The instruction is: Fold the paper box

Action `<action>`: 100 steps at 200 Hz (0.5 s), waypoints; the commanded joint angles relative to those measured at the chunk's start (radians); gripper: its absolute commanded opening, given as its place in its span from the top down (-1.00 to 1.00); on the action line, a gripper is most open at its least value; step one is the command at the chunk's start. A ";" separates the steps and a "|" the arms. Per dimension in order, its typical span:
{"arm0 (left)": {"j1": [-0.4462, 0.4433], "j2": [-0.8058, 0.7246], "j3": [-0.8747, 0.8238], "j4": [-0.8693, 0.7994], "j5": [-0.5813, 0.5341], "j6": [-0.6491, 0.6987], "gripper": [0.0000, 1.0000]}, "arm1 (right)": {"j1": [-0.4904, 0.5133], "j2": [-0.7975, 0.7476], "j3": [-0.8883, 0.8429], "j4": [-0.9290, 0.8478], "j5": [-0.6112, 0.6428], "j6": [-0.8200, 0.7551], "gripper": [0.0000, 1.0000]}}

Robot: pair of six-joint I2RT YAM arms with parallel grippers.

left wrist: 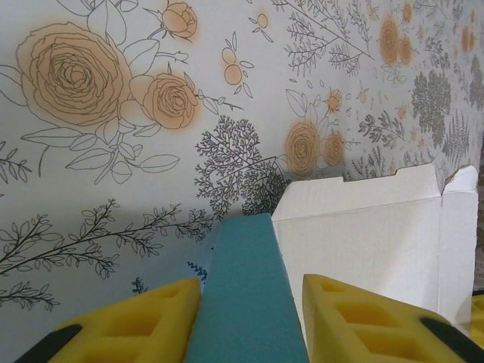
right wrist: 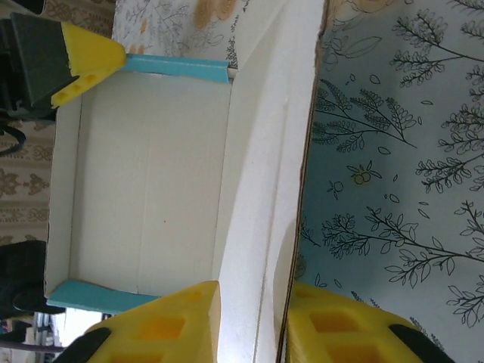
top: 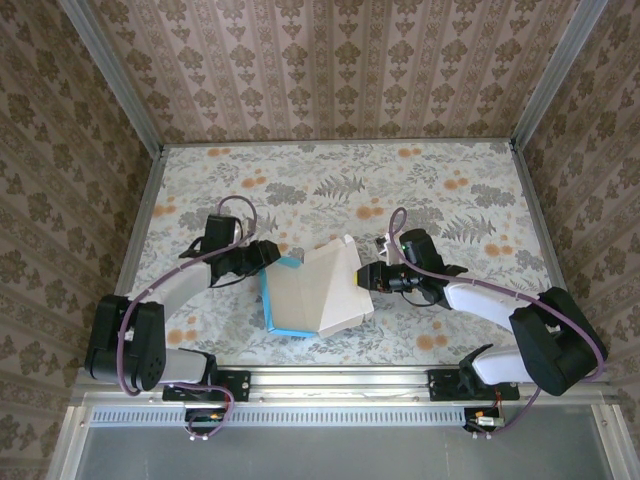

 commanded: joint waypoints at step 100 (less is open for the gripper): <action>0.058 -0.107 0.168 -0.135 0.151 0.323 -0.20 | 0.013 -0.041 0.323 -0.587 0.139 -0.349 0.87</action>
